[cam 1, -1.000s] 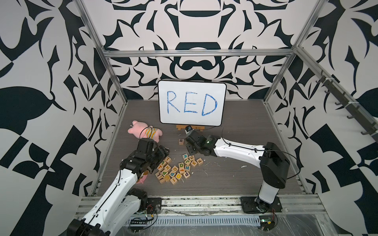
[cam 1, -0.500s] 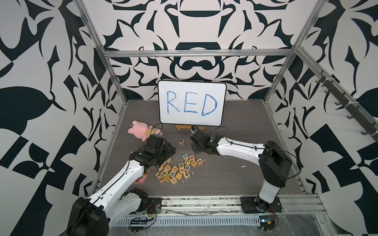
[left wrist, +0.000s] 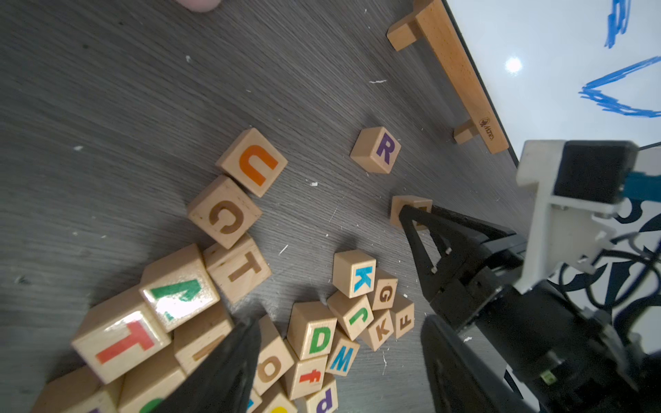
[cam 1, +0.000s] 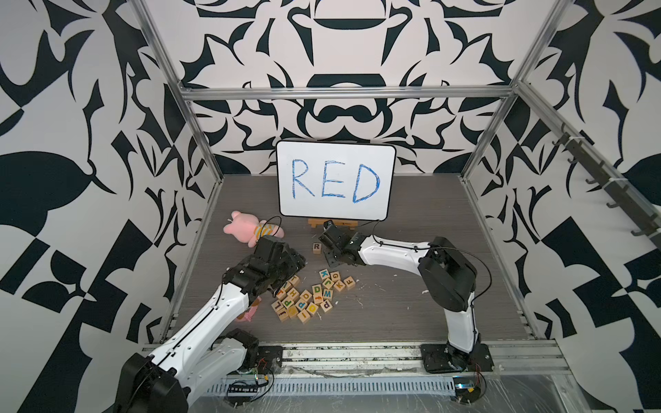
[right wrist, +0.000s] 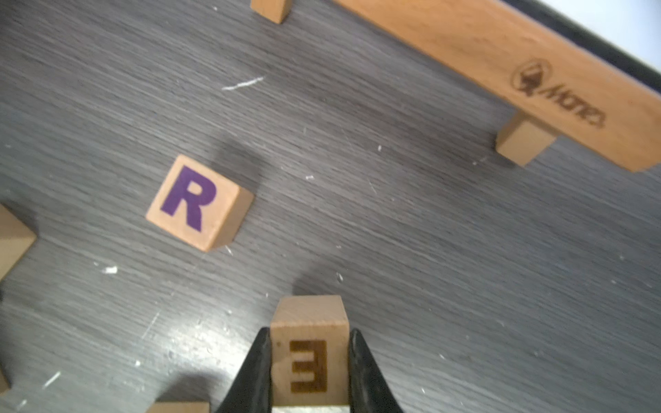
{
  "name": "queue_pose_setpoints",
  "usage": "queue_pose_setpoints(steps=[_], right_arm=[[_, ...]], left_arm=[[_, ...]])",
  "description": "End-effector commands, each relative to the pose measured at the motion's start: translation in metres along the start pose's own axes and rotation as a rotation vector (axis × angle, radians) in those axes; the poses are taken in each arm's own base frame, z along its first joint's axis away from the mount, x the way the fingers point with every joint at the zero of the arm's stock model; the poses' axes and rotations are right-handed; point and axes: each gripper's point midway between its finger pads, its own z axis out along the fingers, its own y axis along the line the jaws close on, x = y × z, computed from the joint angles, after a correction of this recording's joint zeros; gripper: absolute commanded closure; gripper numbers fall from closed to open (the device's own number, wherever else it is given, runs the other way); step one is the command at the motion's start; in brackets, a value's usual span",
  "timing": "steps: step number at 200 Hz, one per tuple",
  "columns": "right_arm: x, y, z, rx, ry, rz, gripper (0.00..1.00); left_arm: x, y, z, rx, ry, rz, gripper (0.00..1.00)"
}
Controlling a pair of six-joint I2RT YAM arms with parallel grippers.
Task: Assemble the uppercase word "red" with letter blocks
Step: Place the letter block at the center of the board.
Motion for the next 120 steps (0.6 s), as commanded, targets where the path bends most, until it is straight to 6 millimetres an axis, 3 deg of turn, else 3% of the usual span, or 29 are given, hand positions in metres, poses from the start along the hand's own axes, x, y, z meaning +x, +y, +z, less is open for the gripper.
queue_pose_setpoints(steps=[1,57,102,120], right_arm=[[-0.019,0.012,-0.009,-0.039,-0.04,0.003,0.77],[-0.014,0.008,0.001,-0.003,0.0,-0.02,0.69],[-0.009,-0.001,-0.001,0.031,0.007,-0.033,0.44],[-0.008,-0.004,-0.004,0.041,0.004,-0.038,0.42]], left_arm=[[0.003,0.01,-0.001,-0.031,-0.003,-0.001,0.24],[0.002,0.009,-0.002,-0.028,-0.006,0.004,0.24],[0.002,0.007,-0.003,-0.031,-0.001,0.009,0.24],[0.001,0.006,-0.003,-0.029,-0.002,0.008,0.24]])
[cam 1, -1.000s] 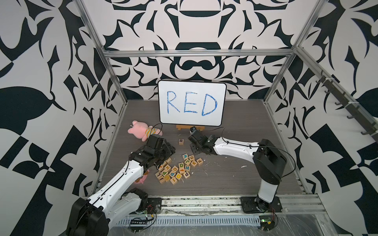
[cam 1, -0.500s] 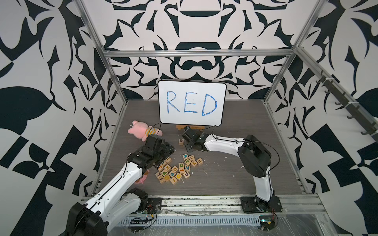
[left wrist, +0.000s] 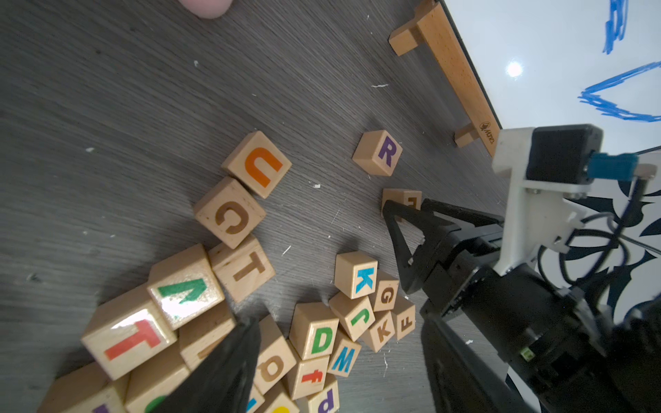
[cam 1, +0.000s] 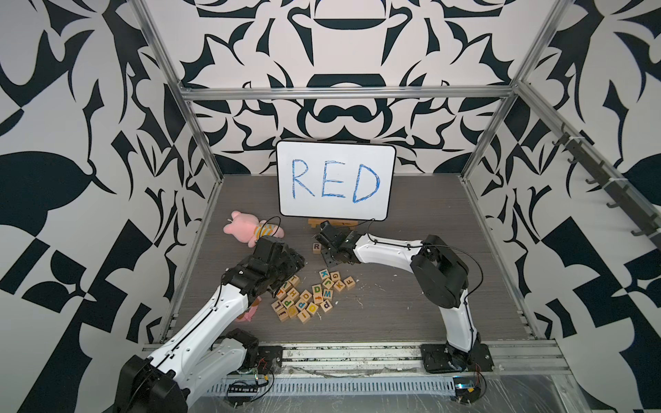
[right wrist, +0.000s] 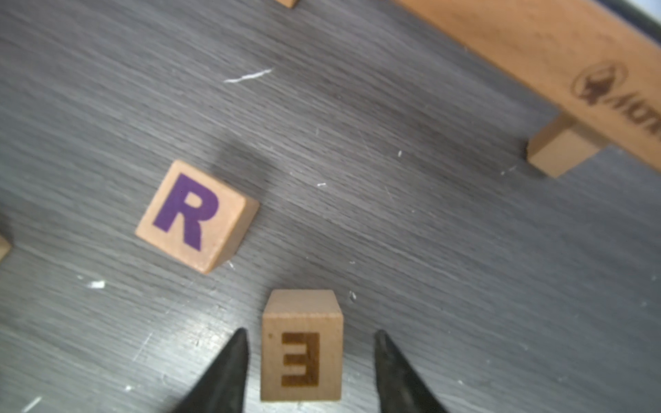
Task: Assemble the uppercase word "red" with letter blocks
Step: Place the letter block at the center of the board.
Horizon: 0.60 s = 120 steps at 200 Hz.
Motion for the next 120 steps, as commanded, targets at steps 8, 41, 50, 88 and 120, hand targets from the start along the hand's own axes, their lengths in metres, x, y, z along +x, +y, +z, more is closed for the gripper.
queue_pose_setpoints(steps=[8,41,50,88,120], right_arm=[[-0.008,-0.009,-0.016,0.035,-0.028,-0.007,0.42],[-0.003,-0.017,-0.021,0.055,-0.028,-0.009,0.43],[-0.002,-0.02,-0.022,0.062,-0.027,-0.009,0.43],[0.001,-0.036,-0.027,0.095,-0.031,0.0,0.45],[0.0,-0.051,-0.029,0.107,-0.044,0.033,0.46]], left_arm=[[0.002,0.004,-0.001,-0.024,0.006,0.009,0.24],[0.001,0.003,-0.002,-0.022,0.002,0.013,0.24],[0.0,0.003,-0.002,-0.024,-0.002,0.016,0.24],[-0.002,0.004,-0.002,-0.032,-0.008,0.023,0.24],[-0.002,0.005,0.0,-0.039,-0.008,0.022,0.24]])
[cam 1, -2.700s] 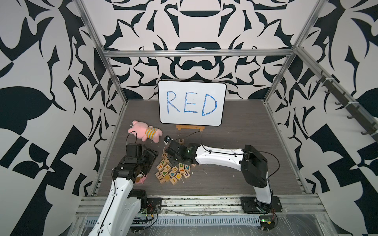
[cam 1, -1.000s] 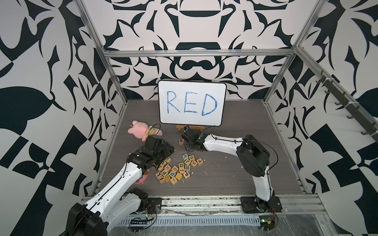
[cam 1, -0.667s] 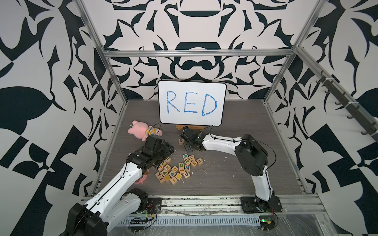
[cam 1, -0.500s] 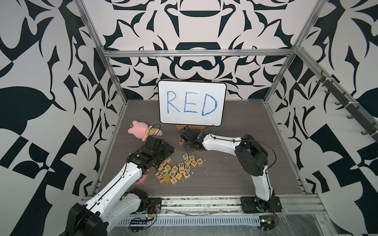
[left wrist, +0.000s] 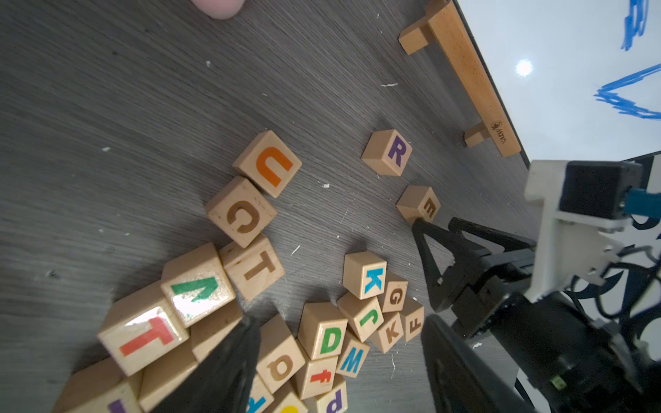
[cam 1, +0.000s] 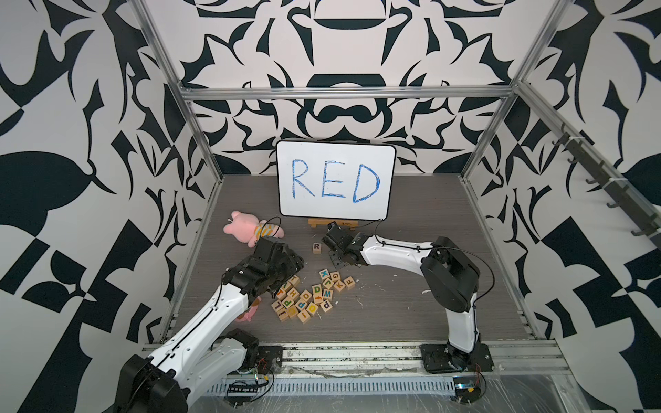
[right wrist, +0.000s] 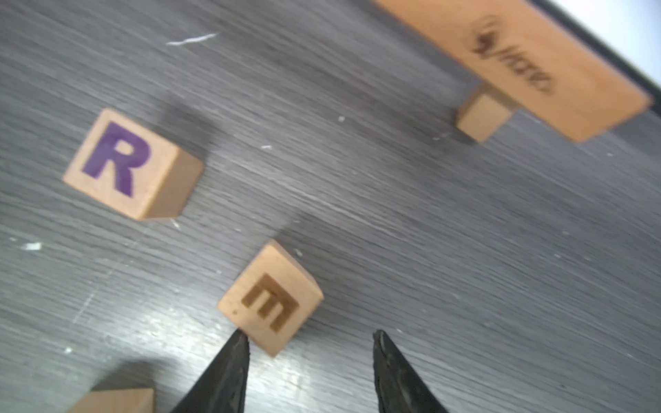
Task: Assemble the uppercase word "red" with letter blocks
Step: Place the letter block at the center of the board.
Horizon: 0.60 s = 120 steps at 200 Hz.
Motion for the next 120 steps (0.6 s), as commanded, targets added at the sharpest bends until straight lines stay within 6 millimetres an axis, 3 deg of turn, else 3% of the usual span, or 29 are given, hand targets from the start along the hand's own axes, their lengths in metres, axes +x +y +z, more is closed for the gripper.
queue_pose_setpoints(steps=[1,51,86,120], right_arm=[[-0.012,-0.02,-0.012,0.03,-0.045,0.033,0.46],[-0.025,-0.033,-0.001,0.004,-0.065,0.105,0.48],[-0.036,-0.03,-0.012,-0.031,-0.1,0.17,0.48],[-0.024,-0.033,-0.033,-0.072,-0.079,0.347,0.5]], left_arm=[[-0.002,0.001,-0.001,-0.016,-0.006,0.015,0.24],[-0.002,0.006,-0.001,-0.036,-0.017,0.017,0.24],[-0.004,0.008,-0.002,-0.038,-0.029,0.011,0.24],[-0.004,0.009,-0.006,-0.036,-0.041,0.006,0.24]])
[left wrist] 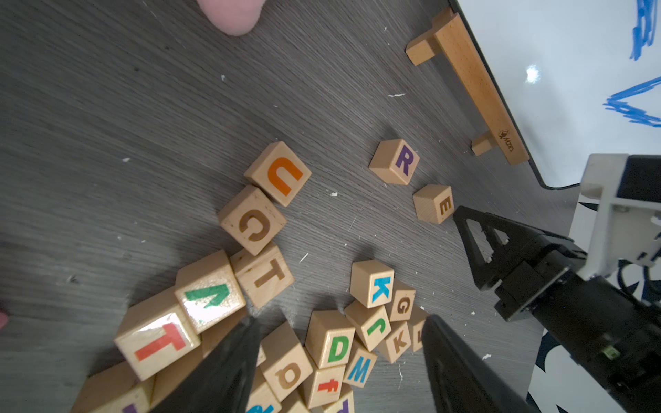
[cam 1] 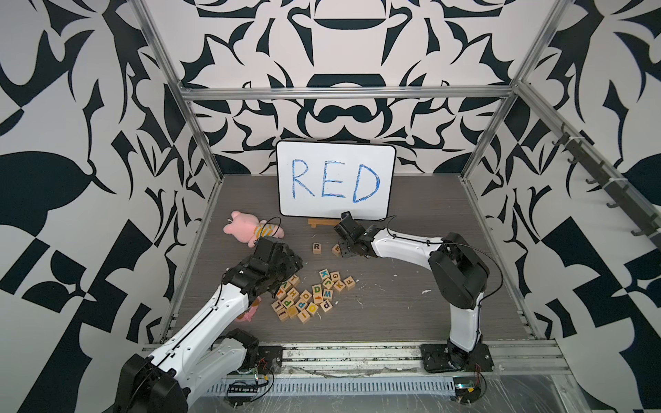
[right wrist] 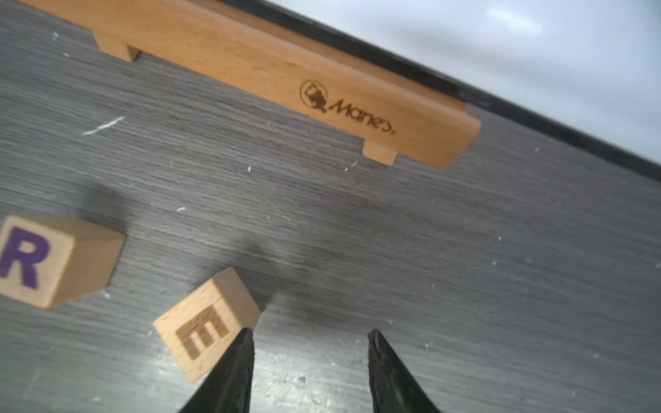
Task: Assemble the uppercase word "red" with letter blocks
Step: Place the letter block at the center of the board, then adjust the letter block at the center of the board.
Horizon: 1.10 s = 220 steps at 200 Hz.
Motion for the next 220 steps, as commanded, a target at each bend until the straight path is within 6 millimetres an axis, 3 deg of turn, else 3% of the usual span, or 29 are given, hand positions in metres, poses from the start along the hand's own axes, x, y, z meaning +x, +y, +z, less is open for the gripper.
queue_pose_setpoints(steps=[1,18,27,40,95,148,220], right_arm=[[-0.008,0.003,-0.036,-0.066,-0.039,0.182,0.5],[-0.007,0.016,-0.045,-0.155,-0.063,0.302,0.52],[-0.006,0.032,-0.051,-0.231,-0.075,0.329,0.52],[-0.01,0.034,-0.055,-0.207,-0.111,0.372,0.51],[-0.005,0.032,-0.027,-0.053,-0.019,0.513,0.49],[-0.004,0.04,-0.004,0.001,0.027,0.533,0.5],[-0.009,0.045,0.01,0.036,0.027,0.524,0.5]], left_arm=[[0.0,0.005,-0.005,-0.017,-0.013,0.0,0.24],[-0.002,0.006,-0.008,-0.013,-0.032,-0.004,0.24],[-0.005,0.008,-0.008,-0.018,-0.052,-0.005,0.23],[-0.01,0.015,-0.01,-0.048,-0.087,-0.021,0.23],[-0.016,0.019,-0.017,-0.05,-0.134,-0.079,0.21],[-0.013,0.025,-0.02,-0.05,-0.14,-0.089,0.2],[-0.011,0.027,-0.018,-0.057,-0.133,-0.091,0.2]])
